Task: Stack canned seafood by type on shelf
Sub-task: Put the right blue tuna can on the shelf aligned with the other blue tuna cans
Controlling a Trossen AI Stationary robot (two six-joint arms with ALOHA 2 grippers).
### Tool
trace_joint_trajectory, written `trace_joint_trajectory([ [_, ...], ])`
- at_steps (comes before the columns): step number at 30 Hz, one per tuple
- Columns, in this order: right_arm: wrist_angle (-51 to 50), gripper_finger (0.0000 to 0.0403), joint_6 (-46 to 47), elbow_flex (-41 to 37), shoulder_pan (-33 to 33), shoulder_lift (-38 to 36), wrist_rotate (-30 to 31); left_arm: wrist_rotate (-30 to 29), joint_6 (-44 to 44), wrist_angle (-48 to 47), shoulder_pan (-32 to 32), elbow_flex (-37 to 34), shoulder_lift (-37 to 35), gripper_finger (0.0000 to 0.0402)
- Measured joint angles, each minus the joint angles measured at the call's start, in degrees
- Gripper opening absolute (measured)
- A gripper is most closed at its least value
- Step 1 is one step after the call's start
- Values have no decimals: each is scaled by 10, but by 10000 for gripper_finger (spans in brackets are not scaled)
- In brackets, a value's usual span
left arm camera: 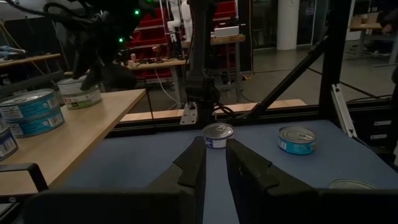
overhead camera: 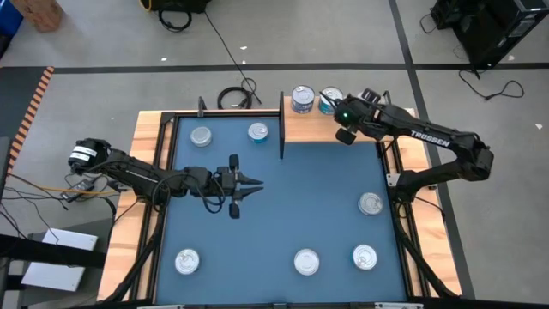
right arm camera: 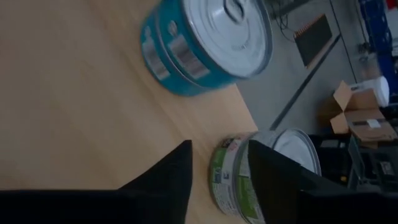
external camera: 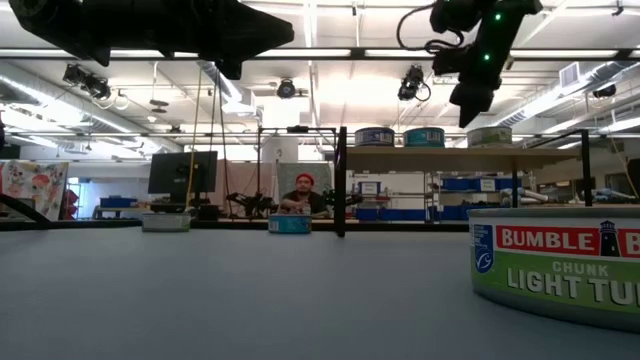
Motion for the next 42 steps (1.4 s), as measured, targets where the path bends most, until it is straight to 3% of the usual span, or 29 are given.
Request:
trace_joint_trajectory([
  [6,-22,92,25,26,29,-18,-21,0,0,-1,0,0,0,64],
  [14,-109,9,230,70,79,-36,-169,1,5,-2,0,0,0,64],
  [24,-108,8,433,7,267,-36,-185,1,49,-17,0,0,0,64],
  [30,-108,7,610,-25,386,-36,-184,15,54,-24,0,0,0,62],
  [36,-109,4,790,-60,515,-33,-186,66,45,-76,0,0,2,35],
  [42,-118,12,935,-76,604,2,-188,86,31,-83,0,0,2,5],
])
